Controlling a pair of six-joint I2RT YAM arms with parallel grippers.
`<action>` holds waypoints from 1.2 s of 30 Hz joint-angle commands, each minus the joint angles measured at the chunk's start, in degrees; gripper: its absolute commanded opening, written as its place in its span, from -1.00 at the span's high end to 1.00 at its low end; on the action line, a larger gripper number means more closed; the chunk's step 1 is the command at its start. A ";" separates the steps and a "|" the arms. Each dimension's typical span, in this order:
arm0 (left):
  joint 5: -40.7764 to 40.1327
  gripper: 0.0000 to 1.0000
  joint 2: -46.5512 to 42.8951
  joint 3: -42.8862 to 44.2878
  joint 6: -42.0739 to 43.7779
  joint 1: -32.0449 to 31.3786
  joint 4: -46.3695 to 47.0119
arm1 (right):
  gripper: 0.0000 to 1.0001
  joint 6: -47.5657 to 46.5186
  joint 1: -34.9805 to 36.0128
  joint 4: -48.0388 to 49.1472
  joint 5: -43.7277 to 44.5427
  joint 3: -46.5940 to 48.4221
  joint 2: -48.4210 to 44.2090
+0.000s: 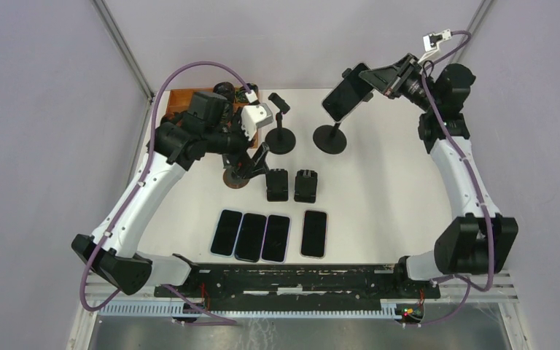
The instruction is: Remove the phone from the phone stand
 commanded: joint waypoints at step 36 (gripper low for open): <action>39.23 -1.00 1.01 4.19 6.79 1.79 6.15 | 1.00 32.62 29.50 49.06 -1.42 -17.99 -16.59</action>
